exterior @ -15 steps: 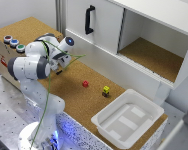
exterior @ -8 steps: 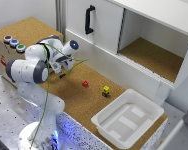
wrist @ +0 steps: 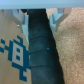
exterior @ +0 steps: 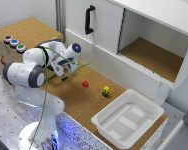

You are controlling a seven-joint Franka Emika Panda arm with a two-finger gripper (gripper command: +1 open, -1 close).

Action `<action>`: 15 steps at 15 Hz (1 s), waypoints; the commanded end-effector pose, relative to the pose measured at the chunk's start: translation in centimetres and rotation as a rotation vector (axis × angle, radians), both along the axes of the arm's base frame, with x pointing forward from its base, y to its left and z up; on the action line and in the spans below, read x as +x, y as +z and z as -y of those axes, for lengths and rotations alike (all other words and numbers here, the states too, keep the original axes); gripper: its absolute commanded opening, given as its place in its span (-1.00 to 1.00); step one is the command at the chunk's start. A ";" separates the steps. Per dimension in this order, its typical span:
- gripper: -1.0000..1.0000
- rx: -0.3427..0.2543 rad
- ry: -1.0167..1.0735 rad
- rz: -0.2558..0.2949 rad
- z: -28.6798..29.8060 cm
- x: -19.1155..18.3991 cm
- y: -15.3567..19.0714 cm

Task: Go open the drawer

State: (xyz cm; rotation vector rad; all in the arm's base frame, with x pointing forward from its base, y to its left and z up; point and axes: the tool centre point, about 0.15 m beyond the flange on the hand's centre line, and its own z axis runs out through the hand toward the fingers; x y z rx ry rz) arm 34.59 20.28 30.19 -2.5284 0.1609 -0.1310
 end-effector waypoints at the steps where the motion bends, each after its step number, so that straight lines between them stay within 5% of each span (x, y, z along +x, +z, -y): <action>1: -1.00 0.027 -0.034 -0.029 4.1 2.3 -1.4; 8: -1.00 0.008 -0.070 -0.016 5.7 3.0 -0.6; 9: 1.00 0.004 -0.072 -0.015 5.9 3.0 -0.4; 13: 1.00 -0.012 -0.062 0.003 6.0 2.7 0.6; 15: 1.00 -0.084 0.009 0.032 4.7 2.2 2.2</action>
